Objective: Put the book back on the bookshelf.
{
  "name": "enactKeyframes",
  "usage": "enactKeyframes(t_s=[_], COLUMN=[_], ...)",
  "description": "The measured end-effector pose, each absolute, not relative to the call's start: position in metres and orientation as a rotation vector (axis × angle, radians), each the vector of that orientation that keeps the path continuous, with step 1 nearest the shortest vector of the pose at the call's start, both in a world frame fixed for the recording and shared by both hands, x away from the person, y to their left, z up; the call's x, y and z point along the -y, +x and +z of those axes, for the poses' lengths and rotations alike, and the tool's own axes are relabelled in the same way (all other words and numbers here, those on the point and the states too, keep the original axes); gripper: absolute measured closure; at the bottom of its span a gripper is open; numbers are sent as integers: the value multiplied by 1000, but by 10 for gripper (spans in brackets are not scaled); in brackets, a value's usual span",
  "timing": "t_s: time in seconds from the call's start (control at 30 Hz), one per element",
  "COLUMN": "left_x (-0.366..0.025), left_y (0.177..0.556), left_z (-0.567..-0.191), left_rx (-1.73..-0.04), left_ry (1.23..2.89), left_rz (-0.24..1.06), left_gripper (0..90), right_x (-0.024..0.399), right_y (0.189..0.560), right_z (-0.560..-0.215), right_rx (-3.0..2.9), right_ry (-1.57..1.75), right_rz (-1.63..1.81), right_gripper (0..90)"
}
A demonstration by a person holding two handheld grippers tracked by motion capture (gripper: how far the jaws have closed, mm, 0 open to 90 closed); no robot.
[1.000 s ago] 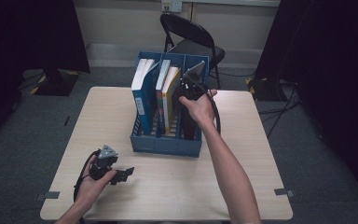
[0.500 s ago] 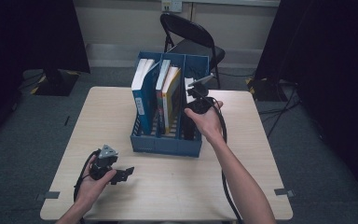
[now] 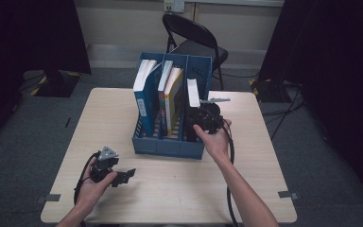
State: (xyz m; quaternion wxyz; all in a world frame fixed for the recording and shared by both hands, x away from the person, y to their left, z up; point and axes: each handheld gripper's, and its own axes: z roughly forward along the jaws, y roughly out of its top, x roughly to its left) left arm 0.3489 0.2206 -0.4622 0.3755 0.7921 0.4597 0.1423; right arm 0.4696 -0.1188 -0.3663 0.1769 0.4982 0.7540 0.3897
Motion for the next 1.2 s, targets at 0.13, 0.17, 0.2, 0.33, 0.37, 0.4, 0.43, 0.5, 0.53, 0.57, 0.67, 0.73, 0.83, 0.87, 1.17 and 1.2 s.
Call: enactKeyframes(t_s=[0.13,0.17,0.2,0.33,0.37,0.4,0.43,0.5,0.53,0.57,0.67,0.73,0.83,0.87,1.17,1.2], left_x=[-221,-221,-221,-221,-221,-221,-221,-221,-221,-221,-221,-221,-222,-222,-222,-222], left_y=[349,349,349,349,349,349,350,350,350,350,349,349,350,350,350,350], left_z=[-462,-462,-462,-462,-462,-462,-462,-463,-462,-462,-462,-462,-462,-463,-463,-463], left_rx=[-1177,-1179,-1178,-1178,-1177,-1179,-1178,-1176,-1174,-1175,-1175,-1174,-1181,-1181,-1182,-1181], left_ry=[2033,2029,2028,2027,2029,2026,2030,2035,2042,2041,2028,2029,2028,2029,2028,2029], left_rz=[358,361,361,359,360,360,365,360,365,362,366,362,360,359,368,365], left_gripper=[171,171,171,171,171,171,171,171,171,171,172,172,172,172,172,172], right_x=[121,121,121,116,115,115,116,114,112,109,103,101,102,103,99,99], right_y=[464,463,463,466,467,468,470,471,471,472,475,477,482,484,496,497], right_z=[-374,-375,-377,-384,-385,-387,-387,-388,-388,-388,-387,-387,-387,-387,-387,-387], right_rx=[-2112,-2104,-2099,-2076,-2065,-2060,-2056,-2054,-2053,-2045,-2031,-2023,-2017,-2017,-2006,-2004], right_ry=[1394,1393,1396,1414,1421,1427,1437,1445,1437,1440,1452,1453,1456,1457,1456,1456], right_rz=[1139,1149,1149,1124,1114,1122,1138,1142,1137,1130,1116,1116,1127,1126,1111,1111], right_gripper=[464,463,455,454,470,470,467,466,465,464,463,463,464,465,467,467])
